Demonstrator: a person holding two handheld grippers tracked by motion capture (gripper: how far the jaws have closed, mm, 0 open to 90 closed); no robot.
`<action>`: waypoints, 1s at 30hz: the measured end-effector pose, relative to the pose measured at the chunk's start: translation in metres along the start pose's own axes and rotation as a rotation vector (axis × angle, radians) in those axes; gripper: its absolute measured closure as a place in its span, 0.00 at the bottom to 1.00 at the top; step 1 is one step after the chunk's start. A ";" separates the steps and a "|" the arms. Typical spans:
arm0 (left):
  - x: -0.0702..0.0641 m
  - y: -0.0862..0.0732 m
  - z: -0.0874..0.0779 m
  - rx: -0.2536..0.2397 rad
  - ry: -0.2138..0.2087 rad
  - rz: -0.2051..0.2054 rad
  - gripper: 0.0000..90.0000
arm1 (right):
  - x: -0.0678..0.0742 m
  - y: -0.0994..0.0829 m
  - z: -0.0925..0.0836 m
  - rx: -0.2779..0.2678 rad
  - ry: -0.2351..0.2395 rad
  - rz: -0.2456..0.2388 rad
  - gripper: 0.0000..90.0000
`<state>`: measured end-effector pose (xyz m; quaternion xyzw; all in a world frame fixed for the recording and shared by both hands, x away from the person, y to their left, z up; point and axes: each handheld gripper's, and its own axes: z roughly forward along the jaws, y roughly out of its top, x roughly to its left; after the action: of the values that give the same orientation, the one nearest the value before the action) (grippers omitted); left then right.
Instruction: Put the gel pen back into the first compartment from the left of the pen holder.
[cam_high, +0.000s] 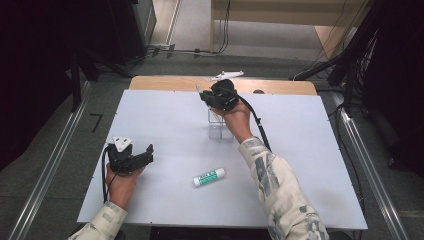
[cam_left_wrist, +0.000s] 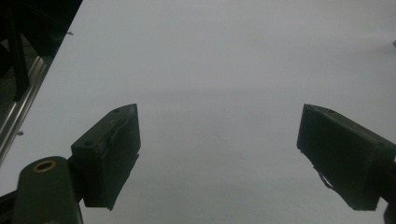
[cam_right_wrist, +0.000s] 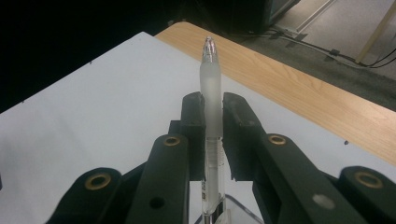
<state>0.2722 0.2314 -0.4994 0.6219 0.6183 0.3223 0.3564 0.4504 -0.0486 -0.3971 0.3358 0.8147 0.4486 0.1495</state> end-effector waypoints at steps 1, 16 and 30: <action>0.000 0.000 0.000 0.000 0.001 0.000 0.16 | 0.000 -0.002 -0.001 0.001 0.000 -0.002 0.85; -0.001 0.000 0.001 0.008 0.005 0.010 0.16 | -0.005 -0.029 -0.014 0.010 0.012 0.017 0.85; -0.001 -0.001 0.001 0.010 0.005 0.012 0.16 | -0.012 -0.047 -0.022 0.002 0.007 0.036 0.64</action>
<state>0.2727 0.2299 -0.5003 0.6267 0.6169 0.3228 0.3499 0.4273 -0.0881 -0.4244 0.3490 0.8096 0.4513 0.1382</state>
